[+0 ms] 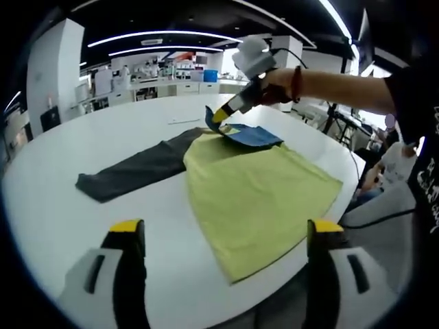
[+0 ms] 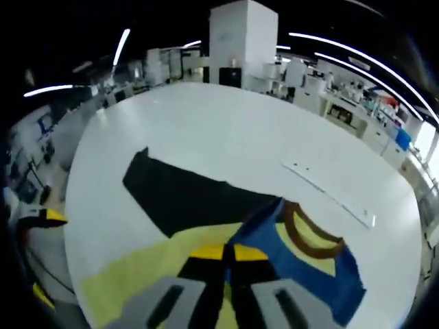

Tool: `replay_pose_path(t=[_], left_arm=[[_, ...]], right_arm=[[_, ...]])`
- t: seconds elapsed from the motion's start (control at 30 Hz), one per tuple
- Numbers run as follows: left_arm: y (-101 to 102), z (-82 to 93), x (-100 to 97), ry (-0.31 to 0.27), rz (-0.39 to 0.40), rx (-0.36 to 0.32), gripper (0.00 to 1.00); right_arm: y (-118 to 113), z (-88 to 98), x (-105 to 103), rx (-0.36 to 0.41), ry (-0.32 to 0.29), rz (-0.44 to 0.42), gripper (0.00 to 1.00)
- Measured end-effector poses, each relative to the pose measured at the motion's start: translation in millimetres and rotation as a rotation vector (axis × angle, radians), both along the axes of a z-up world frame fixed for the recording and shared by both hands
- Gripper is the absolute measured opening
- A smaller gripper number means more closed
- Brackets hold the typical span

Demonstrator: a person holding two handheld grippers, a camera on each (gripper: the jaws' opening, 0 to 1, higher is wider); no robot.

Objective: Fold the garment on the visible template until the final outline fits inside the template.

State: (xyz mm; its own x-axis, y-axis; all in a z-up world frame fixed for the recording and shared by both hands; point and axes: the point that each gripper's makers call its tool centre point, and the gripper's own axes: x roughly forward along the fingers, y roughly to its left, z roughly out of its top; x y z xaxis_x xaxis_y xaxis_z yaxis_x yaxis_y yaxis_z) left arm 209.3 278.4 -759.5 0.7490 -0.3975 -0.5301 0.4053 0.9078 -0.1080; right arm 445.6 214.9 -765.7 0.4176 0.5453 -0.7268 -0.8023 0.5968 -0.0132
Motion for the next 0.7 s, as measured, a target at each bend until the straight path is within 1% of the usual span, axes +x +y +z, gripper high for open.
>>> replay_pose_path(t=[0.1, 0.17, 0.27, 0.33, 0.4, 0.47, 0.53, 0.57, 0.6, 0.63, 0.67, 0.7], left_arm=[[0.2, 0.7, -0.7, -0.001, 0.004, -0.002, 0.96], [0.3, 0.5, -1.0, -0.001, 0.005, -0.004, 0.96], [-0.3, 0.1, -1.4, 0.001, 0.002, -0.001, 0.96], [-1.0, 0.6, -1.3, 0.001, 0.002, -0.001, 0.96], [-0.6, 0.7, -1.2, 0.001, 0.004, -0.001, 0.96], [-0.6, 1.0, -1.2, 0.001, 0.006, -0.001, 0.96], [0.2, 0.8, -1.5, 0.001, 0.007, -0.002, 0.96], [0.5, 0.7, -1.7, 0.000, 0.006, -0.001, 0.96], [0.5, 0.5, -2.1, 0.002, 0.005, -0.001, 0.96], [0.7, 0.3, -2.3, 0.002, 0.006, -0.001, 0.96], [0.9, 0.3, -2.5, 0.001, 0.008, 0.000, 0.96], [1.0, 0.6, -2.6, 0.000, 0.008, -0.001, 0.96]], right_arm=[[3.1, -5.4, 2.9, 0.005, 0.010, -0.018, 0.00], [4.5, -7.7, 0.0, 0.011, 0.015, -0.029, 0.00], [10.0, -14.1, 2.8, 0.012, 0.019, -0.031, 0.00], [11.6, -17.2, -0.8, 0.014, 0.023, -0.029, 0.00], [14.6, -23.3, 1.9, 0.010, 0.033, -0.036, 0.00], [15.8, -25.9, -1.1, 0.013, 0.041, -0.044, 0.00], [18.5, -26.2, -9.4, 0.033, 0.046, -0.039, 0.00], [22.9, -25.5, -13.8, 0.063, 0.062, -0.041, 0.00], [29.3, -26.5, -12.4, 0.086, 0.076, -0.027, 0.00], [32.5, -26.8, -14.7, 0.102, 0.093, -0.024, 0.01], [32.2, -28.2, -11.3, 0.098, 0.095, -0.032, 0.05], [31.5, -28.0, -10.7, 0.096, 0.089, -0.035, 0.07]])
